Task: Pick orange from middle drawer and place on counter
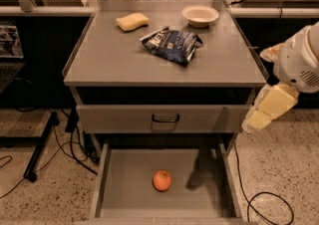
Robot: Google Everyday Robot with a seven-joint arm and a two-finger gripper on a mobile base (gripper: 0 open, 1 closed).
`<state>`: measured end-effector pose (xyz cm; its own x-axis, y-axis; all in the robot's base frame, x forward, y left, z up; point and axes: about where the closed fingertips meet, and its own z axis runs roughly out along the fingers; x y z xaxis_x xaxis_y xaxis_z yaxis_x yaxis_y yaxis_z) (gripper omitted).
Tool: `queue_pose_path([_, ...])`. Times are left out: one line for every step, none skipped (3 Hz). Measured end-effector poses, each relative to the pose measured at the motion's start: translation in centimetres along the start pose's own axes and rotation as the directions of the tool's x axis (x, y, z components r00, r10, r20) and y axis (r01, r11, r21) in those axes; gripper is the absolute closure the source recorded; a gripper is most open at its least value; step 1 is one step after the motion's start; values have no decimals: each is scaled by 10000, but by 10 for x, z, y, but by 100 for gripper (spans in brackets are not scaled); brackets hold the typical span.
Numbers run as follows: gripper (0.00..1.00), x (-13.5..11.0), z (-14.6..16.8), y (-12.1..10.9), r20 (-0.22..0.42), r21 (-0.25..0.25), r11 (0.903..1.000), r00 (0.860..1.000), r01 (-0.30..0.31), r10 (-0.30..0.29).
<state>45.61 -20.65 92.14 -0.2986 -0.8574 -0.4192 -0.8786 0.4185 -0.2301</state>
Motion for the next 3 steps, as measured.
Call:
queue_pose_path([0,8,38,4,356,-545,9975,9983,-449,469])
queue_pose_path([0,19,69,5,31,-1166,9897,9965,-827,837])
queue_pose_path([0,20,70,5,21,-1197,9892,9963,-846,854])
